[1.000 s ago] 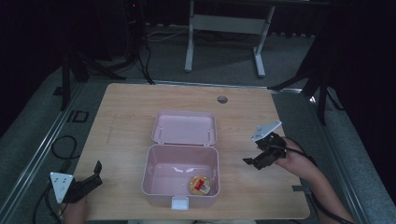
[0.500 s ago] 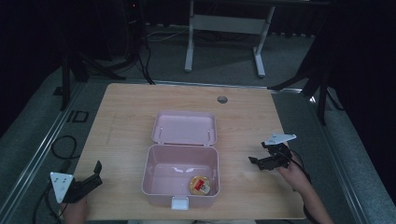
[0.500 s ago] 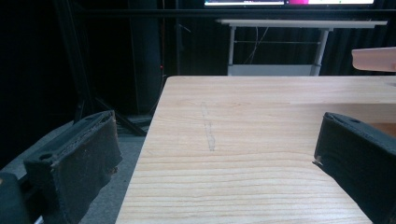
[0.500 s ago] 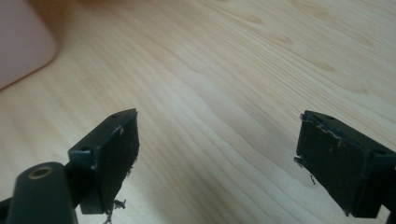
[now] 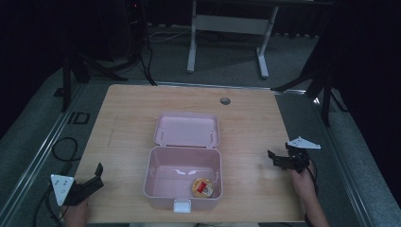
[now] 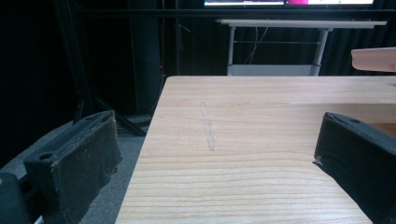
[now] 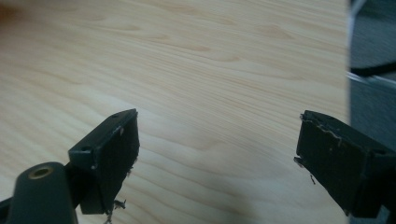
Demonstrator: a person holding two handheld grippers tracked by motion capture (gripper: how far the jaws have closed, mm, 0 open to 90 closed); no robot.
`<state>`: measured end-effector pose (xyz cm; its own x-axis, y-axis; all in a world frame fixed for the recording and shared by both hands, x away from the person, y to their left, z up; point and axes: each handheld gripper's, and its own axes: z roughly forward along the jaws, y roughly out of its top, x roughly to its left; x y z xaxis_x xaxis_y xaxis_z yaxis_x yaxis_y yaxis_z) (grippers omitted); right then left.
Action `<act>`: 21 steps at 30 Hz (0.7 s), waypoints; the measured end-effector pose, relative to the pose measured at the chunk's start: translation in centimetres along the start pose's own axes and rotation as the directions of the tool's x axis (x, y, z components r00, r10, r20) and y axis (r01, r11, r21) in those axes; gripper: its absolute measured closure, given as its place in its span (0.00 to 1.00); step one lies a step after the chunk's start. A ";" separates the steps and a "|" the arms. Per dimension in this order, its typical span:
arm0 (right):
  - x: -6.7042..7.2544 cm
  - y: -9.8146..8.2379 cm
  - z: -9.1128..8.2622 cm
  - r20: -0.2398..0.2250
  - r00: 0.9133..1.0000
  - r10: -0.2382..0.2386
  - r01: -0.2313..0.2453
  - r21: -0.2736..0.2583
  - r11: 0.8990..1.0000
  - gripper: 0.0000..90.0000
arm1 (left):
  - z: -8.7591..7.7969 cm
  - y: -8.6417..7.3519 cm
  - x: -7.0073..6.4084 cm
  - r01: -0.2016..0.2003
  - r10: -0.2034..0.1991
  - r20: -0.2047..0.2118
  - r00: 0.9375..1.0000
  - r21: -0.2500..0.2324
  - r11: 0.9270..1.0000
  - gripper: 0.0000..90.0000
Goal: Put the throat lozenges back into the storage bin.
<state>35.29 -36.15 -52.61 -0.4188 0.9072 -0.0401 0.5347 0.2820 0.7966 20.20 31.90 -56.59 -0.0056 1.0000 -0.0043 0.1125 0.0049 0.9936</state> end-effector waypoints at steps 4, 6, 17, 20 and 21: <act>-1.2 -1.4 -0.4 0.061 0.995 0.080 -0.078 -0.030 0.996 0.15 | 0.0 0.0 0.0 -0.004 0.004 0.001 1.000 0.001 1.000 0.01; -1.4 -1.6 -0.5 0.074 0.992 0.101 -0.098 -0.040 0.994 0.15 | 0.0 0.0 0.0 -0.005 0.005 0.001 1.000 0.001 1.000 0.01; -2.3 -2.8 -0.4 0.087 0.979 0.186 -0.182 -0.058 0.982 0.15 | 0.0 0.0 0.0 0.001 -0.001 0.003 1.000 0.000 1.000 0.01; -2.4 -2.9 -0.3 0.083 0.977 0.198 -0.194 -0.052 0.980 0.16 | 0.0 0.0 0.0 0.000 0.000 0.004 1.000 0.000 1.000 0.01; -2.5 -3.0 -0.3 0.081 0.977 0.197 -0.193 -0.049 0.980 0.16 | 0.0 0.0 0.0 0.000 0.000 0.004 1.000 0.000 1.000 0.01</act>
